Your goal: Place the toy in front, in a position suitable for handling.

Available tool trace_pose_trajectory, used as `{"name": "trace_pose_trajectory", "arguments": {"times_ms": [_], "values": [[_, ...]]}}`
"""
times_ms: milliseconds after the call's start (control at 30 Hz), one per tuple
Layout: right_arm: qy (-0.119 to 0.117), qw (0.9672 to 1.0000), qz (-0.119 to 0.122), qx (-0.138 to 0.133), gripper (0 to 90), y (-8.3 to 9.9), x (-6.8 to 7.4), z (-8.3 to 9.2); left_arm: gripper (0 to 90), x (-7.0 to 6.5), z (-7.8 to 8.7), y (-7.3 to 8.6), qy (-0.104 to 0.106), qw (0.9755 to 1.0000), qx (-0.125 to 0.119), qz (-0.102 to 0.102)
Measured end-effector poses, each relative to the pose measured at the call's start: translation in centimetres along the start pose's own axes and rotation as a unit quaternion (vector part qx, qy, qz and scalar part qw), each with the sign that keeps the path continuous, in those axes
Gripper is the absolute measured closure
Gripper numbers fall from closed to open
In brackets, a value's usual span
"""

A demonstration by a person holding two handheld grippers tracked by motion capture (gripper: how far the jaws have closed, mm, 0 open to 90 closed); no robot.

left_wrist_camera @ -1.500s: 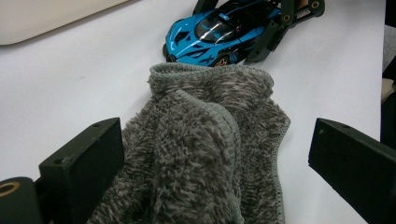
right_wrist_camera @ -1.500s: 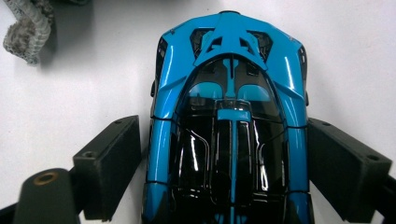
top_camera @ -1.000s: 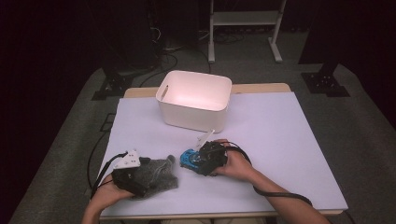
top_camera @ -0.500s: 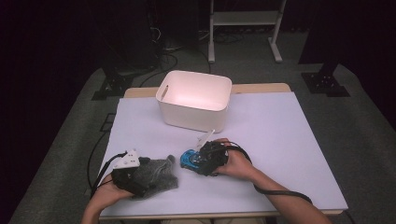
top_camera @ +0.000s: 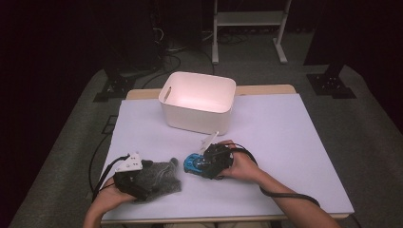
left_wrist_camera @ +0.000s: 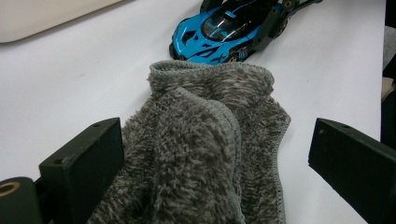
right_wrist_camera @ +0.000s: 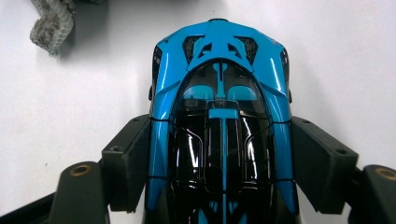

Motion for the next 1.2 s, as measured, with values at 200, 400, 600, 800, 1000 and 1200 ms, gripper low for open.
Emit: {"name": "trace_pose_trajectory", "arguments": {"times_ms": [200, 400, 600, 800, 1000, 1200], "values": [[-0.004, 1.0000, -0.001, -0.003, 26.7, -0.1, 0.0, 0.1, 2.7, 0.0, 0.0, 0.1, 0.000, 1.0000, 0.000, 0.001], [-0.009, 1.0000, 0.000, -0.002, 26.8, -0.2, 0.0, 0.4, 2.7, 0.1, 0.0, 0.0, -0.002, 1.0000, -0.001, 0.001], [-0.005, 1.0000, 0.004, -0.003, 26.7, 0.1, 0.1, 0.5, 2.7, 0.0, -0.1, 0.0, 0.001, 1.0000, 0.000, 0.001], [-0.001, 0.9999, 0.006, -0.013, 25.9, 0.5, 0.3, 0.2, 2.7, 0.0, 0.0, 0.1, -0.001, 1.0000, -0.001, 0.002], [-0.002, 0.9999, 0.007, -0.015, 21.2, 1.0, 0.4, 0.3, 2.6, 0.1, 0.0, 0.2, 0.000, 1.0000, 0.002, 0.002], [0.004, 0.9997, 0.002, -0.022, 24.1, 1.8, 0.5, 0.4, 2.7, 0.1, 0.0, 0.1, -0.001, 1.0000, 0.000, 0.003]]}}
Point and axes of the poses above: each handheld gripper's, and its own axes: z roughly backward along the jaws, y roughly out of its underside, x roughly to its left, the point moved 2 cm from there along -z, roughly forward along the jaws, and after that the axes turned 7 degrees about -x, right-handed, at the moved point
